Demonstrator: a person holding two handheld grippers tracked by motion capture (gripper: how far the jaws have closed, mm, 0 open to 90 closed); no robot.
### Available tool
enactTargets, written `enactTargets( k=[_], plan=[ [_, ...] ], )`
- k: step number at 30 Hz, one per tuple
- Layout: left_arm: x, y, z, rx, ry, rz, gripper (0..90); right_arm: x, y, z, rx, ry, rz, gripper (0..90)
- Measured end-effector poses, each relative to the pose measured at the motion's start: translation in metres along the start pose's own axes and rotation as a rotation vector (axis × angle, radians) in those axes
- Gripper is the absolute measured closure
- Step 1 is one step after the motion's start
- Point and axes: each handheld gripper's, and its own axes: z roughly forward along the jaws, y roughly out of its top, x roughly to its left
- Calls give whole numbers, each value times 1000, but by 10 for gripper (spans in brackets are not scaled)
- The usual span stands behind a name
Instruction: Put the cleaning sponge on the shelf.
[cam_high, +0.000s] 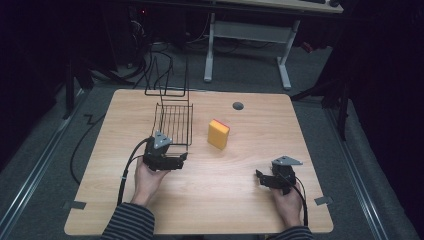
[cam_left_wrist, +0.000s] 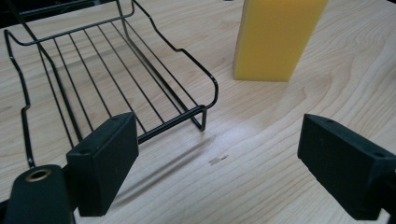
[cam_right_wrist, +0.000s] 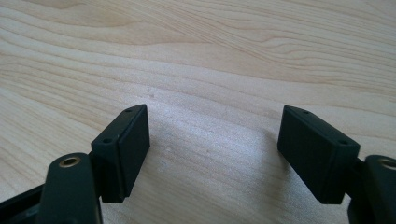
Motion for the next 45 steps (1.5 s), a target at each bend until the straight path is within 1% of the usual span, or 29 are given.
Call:
enactTargets(
  k=[5,6,9,13,14,16,20,21,23,24,25,33,38,39,42,45],
  plan=[
    [-3,7,6,6,-5,7,111,0,0,0,1,-1,3,254],
    [-4,9,7,-2,-9,6,106,0,0,0,1,0,5,254],
    [-7,15,13,7,-17,9,92,0,0,0,1,-1,3,254],
    [-10,21,17,6,-17,21,76,0,0,0,1,-1,3,254],
    [-11,22,18,-4,-17,22,76,0,0,0,1,-1,3,254],
    [-12,24,20,-1,-18,25,71,0,0,0,1,0,5,254],
    [-15,32,26,-3,-30,32,63,0,0,0,1,0,5,254],
    [-16,33,28,-6,-31,30,63,0,0,0,0,0,-2,254],
    [-18,35,30,-14,-33,32,62,0,0,0,0,0,0,254],
    [-18,35,30,-14,-33,32,62,0,0,0,0,0,0,254],
    [-19,37,34,-6,-36,36,62,0,0,0,0,0,-1,254],
    [-25,46,46,-10,-54,37,52,0,0,0,-1,-1,-2,254],
    [-27,49,52,-19,-68,26,36,0,0,0,0,0,1,254],
    [-27,50,54,-22,-76,20,31,0,0,0,-1,-1,-1,254],
    [-28,51,57,-20,-83,24,4,0,0,0,0,0,-1,254],
    [-31,55,61,-14,-89,32,4,0,0,0,-1,0,-1,254]
  ],
)
